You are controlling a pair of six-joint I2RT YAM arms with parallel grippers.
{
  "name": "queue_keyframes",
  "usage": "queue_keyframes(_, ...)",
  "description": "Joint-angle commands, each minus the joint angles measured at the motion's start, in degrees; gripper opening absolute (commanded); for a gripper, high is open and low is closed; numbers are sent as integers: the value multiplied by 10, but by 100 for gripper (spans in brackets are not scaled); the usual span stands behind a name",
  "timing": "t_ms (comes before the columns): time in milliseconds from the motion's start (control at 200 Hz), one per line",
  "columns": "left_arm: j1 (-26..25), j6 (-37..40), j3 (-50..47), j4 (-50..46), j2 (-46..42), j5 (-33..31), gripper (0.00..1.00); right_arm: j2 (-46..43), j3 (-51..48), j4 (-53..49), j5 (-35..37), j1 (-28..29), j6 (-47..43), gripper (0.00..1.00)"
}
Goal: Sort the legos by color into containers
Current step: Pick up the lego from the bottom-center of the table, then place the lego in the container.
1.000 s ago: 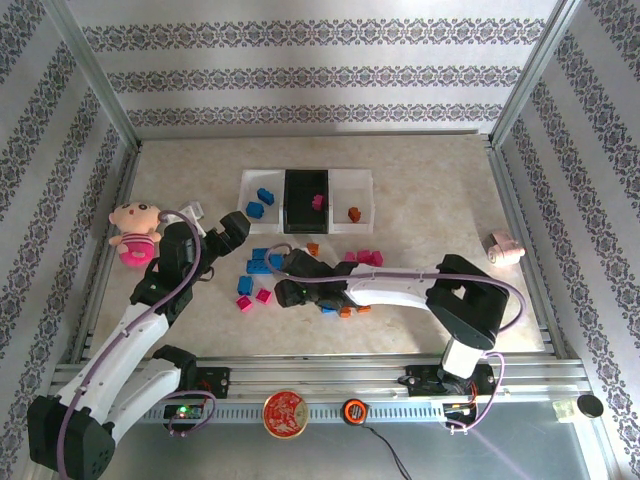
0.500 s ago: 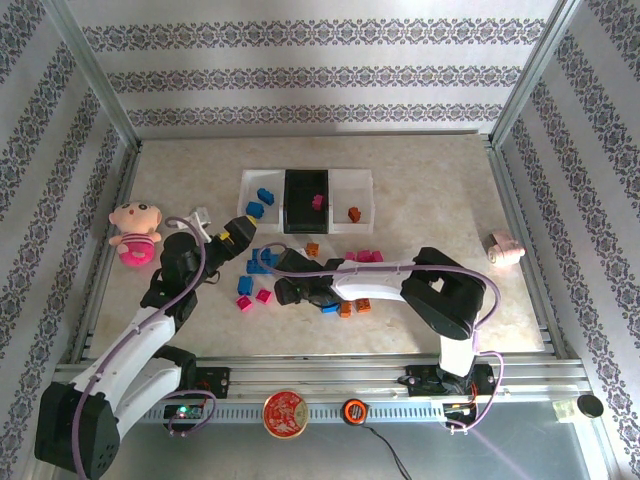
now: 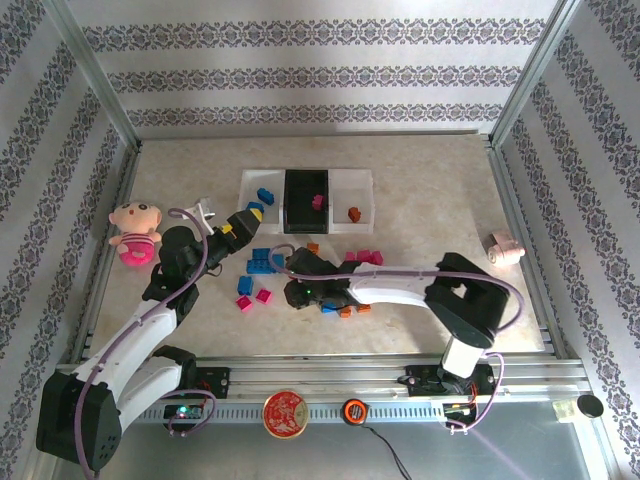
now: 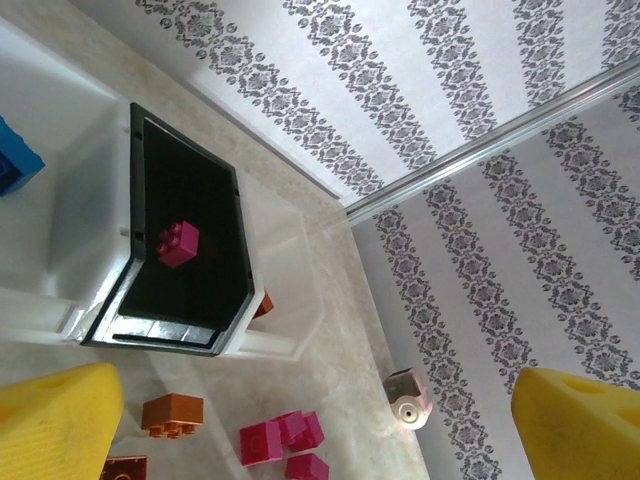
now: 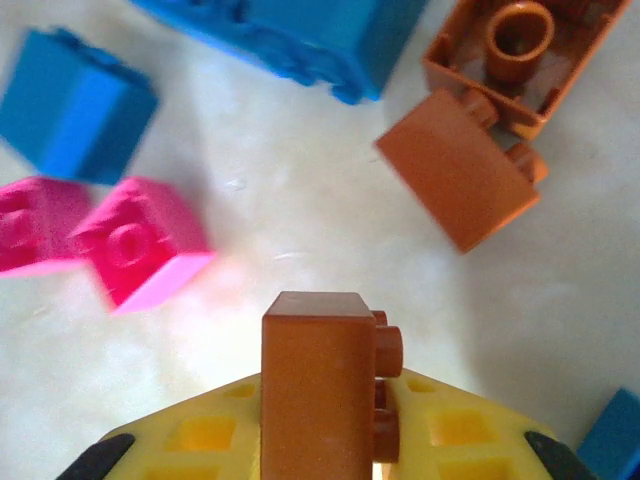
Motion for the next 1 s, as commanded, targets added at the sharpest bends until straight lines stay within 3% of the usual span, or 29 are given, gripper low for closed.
queue_keyframes(0,10,-10,6,39,3,16,100,-73,-30,20,-70,-21,-24,19)
queue_keyframes(155,10,-25,9,31,9,21,100,-163,-53,-8,-92,-83,-43,18)
queue_keyframes(295,10,-16,38,-20,20,61,100,-216,-46,-38,-85,-202,-49,18)
queue_keyframes(460,10,-21,41,-13,27,97,100,-160,18,-58,-60,-306,-65,17)
queue_keyframes(550,6,14,67,-102,22,98,100,-94,83,-85,-45,-322,-81,17)
queue_keyframes(755,-69,138,113,-367,12,-42,97,40,214,-134,16,-328,-93,19)
queue_keyframes(919,-148,180,113,-441,35,-142,94,103,277,-143,25,-331,-85,25)
queue_keyframes(999,-170,186,114,-451,49,-165,94,127,303,-151,30,-332,-84,38)
